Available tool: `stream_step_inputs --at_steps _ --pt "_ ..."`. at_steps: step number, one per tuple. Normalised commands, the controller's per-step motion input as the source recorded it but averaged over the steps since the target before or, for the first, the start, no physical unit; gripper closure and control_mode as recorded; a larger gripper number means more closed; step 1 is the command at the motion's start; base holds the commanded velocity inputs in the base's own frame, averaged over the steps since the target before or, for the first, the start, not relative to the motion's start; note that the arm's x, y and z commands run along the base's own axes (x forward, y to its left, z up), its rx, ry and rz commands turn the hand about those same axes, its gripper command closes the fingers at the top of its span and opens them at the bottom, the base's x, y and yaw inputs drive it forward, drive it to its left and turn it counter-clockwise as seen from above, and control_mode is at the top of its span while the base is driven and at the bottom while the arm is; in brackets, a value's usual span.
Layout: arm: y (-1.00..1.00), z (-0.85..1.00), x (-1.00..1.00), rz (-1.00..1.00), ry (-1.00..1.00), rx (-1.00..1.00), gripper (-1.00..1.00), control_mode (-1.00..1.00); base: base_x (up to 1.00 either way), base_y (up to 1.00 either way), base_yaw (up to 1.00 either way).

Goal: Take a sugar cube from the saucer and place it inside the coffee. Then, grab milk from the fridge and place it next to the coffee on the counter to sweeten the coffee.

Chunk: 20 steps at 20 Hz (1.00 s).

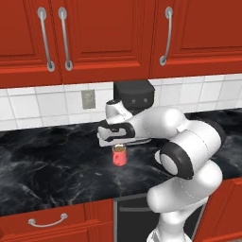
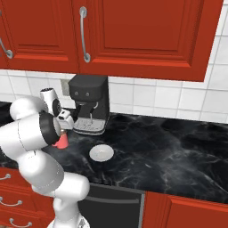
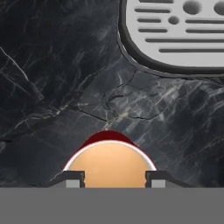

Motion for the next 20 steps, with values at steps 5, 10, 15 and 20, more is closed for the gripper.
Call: stream_step_inputs --at_steps 5,10,15,20 --pt "0.00 0.18 0.00 0.00 -0.03 0.00 1.00 -1.00 0.00 0.00 0.00" --pt "0.00 0.48 0.00 0.00 -0.06 0.00 1.00 -1.00 0.00 0.00 0.00" --pt "0.00 0.52 -0.06 0.00 -0.08 0.00 1.00 -1.00 0.00 0.00 0.00" --pt "-0.42 0.55 -0.69 0.00 -0.22 0.02 1.00 -1.00 0.00 0.00 0.00"
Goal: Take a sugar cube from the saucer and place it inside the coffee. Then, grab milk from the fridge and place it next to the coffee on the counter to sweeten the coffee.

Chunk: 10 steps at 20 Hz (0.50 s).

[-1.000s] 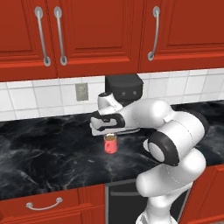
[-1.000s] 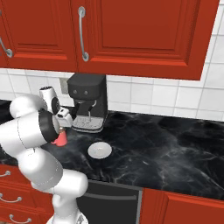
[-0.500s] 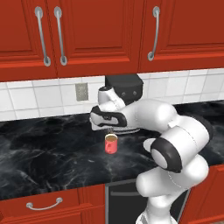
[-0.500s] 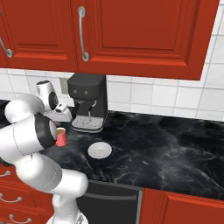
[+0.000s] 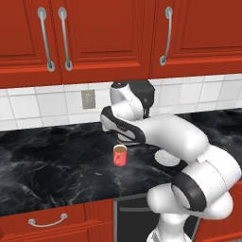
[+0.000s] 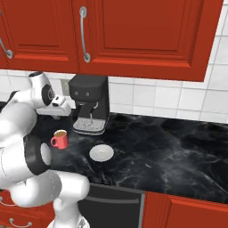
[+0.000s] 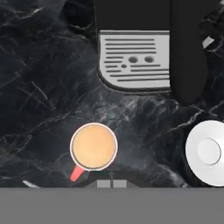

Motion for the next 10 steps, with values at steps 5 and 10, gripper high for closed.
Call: stream_step_inputs --at_steps 5,10 --pt "-0.76 0.52 -0.98 0.00 -0.21 0.16 1.00 -1.00 0.00 0.00 0.00" --pt "-0.87 0.42 -0.97 0.01 -0.26 0.19 1.00 -1.00 0.00 0.00 0.00"
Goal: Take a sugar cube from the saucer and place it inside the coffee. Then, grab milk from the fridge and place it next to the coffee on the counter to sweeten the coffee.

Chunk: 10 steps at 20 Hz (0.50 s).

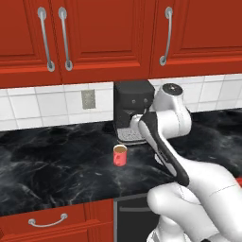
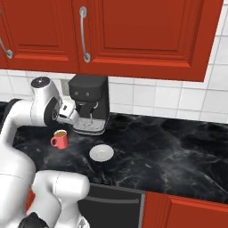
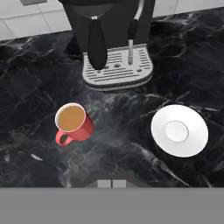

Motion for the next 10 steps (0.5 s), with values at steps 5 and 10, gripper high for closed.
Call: stream_step_inputs --at_steps 5,10 --pt "-0.17 0.03 -0.16 0.00 -0.03 0.04 1.00 -1.00 0.00 0.00 0.00" --pt "0.00 0.00 -0.12 0.00 -0.01 0.00 1.00 1.00 -0.55 -0.06 0.03"
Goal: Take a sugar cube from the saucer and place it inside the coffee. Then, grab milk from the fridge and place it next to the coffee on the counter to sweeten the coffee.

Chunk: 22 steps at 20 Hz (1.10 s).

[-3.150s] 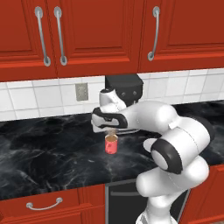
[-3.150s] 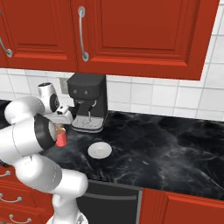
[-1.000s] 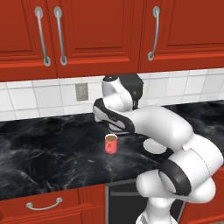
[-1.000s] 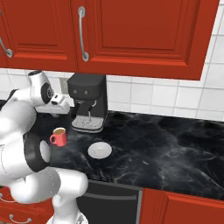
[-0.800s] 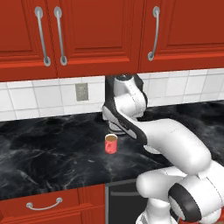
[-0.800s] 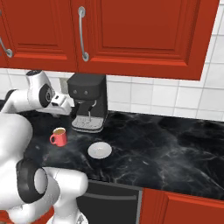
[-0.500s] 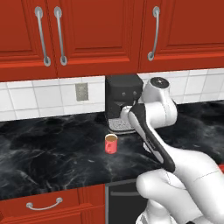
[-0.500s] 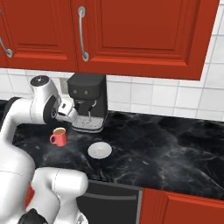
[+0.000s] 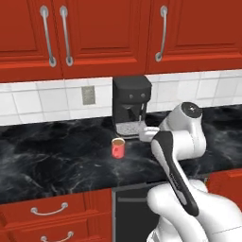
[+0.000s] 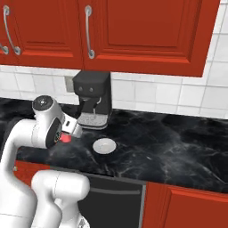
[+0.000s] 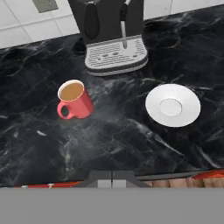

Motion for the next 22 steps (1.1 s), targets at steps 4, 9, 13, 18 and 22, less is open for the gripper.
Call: stream_step_inputs --at_steps 4,9,13,18,22 --pt "0.00 0.00 0.00 0.00 0.00 0.00 1.00 1.00 -1.00 0.00 0.37" --pt "0.00 0.00 0.00 0.00 0.00 0.00 1.00 1.00 -0.57 0.12 0.83" --pt "0.00 0.00 0.00 0.00 0.00 0.00 1.00 1.00 -0.12 0.07 1.00" --pt "0.00 0.00 0.00 0.00 0.00 0.00 1.00 1.00 -0.05 0.00 1.00" --pt "0.00 0.00 0.00 0.00 0.00 0.00 1.00 1.00 -0.01 0.00 1.00"
